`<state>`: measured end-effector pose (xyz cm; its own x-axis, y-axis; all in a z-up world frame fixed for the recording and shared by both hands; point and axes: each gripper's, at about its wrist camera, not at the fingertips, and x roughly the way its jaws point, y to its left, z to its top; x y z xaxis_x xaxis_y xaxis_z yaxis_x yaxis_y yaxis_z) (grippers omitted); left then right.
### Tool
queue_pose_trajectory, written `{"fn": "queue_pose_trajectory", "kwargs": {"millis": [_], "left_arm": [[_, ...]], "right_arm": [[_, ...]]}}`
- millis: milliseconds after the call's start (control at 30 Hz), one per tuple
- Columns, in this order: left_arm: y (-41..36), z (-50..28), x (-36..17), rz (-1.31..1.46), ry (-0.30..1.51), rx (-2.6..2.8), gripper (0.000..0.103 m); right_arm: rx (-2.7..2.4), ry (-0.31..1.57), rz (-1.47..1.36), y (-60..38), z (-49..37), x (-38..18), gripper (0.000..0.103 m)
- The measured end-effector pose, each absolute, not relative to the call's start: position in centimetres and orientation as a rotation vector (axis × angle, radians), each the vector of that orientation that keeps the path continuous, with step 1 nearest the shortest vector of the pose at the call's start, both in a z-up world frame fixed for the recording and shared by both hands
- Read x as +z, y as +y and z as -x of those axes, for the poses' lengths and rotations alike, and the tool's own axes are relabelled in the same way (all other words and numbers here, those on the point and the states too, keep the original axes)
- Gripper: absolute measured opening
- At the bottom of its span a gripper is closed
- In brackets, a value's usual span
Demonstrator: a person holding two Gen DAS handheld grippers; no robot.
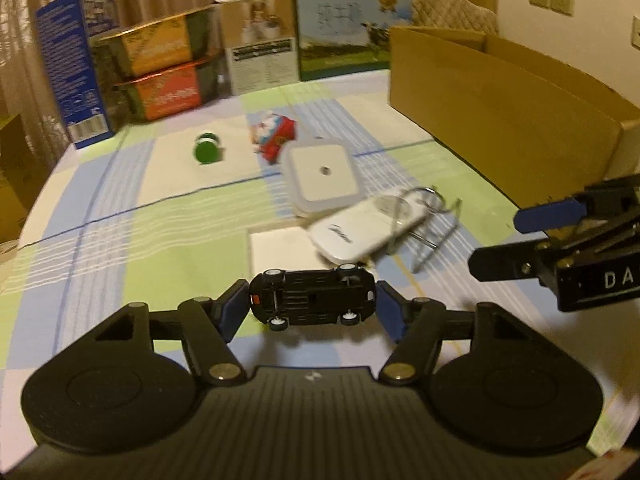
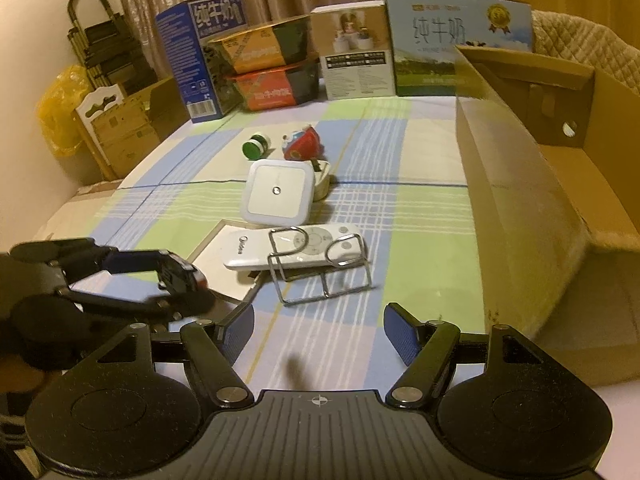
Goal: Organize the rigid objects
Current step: 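Grasp the wire metal rack with the right gripper while the left gripper holds the car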
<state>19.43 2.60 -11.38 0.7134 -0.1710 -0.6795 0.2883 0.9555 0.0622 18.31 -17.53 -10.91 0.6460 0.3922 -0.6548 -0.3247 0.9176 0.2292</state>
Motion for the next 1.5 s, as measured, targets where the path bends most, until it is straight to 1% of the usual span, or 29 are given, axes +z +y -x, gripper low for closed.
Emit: {"fn": "queue_pose_trajectory", "kwargs": {"millis": [100, 267, 633, 800, 867, 1000, 1067, 1500], "left_arm": [[3.5, -19.7, -11.1, -0.144, 0.734, -0.232, 0.063], [4.6, -20.2, -10.9, -0.113, 0.737, -0.211, 0.063], [4.7, -20.5, -10.9, -0.091, 0.741, -0.222, 0.063], [4.8, -20.5, -10.9, -0.078, 0.742, -0.224, 0.063], [4.7, -20.6, -10.9, -0.079, 0.743, -0.225, 0.063], [4.7, -20.5, -10.8, -0.077, 0.742, -0.227, 0.063], [4.6, -20.5, -10.8, -0.079, 0.742, -0.229, 0.063], [4.7, -20.3, -10.5, -0.083, 0.738, -0.229, 0.063]], "right_arm": [[0.406, 0.764, -0.079, -17.1, -19.1, -11.1, 0.069], [0.394, 0.774, -0.064, -16.6, -20.6, -11.8, 0.081], [0.435, 0.777, -0.029, -16.0, -23.1, -12.8, 0.082], [0.440, 0.782, -0.020, -15.8, -23.3, -13.0, 0.080], [0.440, 0.786, -0.016, -15.7, -23.3, -13.2, 0.075], [0.439, 0.789, -0.016, -15.7, -23.4, -13.3, 0.070], [0.441, 0.785, -0.011, -15.7, -23.4, -13.3, 0.065], [0.420, 0.744, 0.017, -15.8, -22.4, -11.9, 0.064]]}}
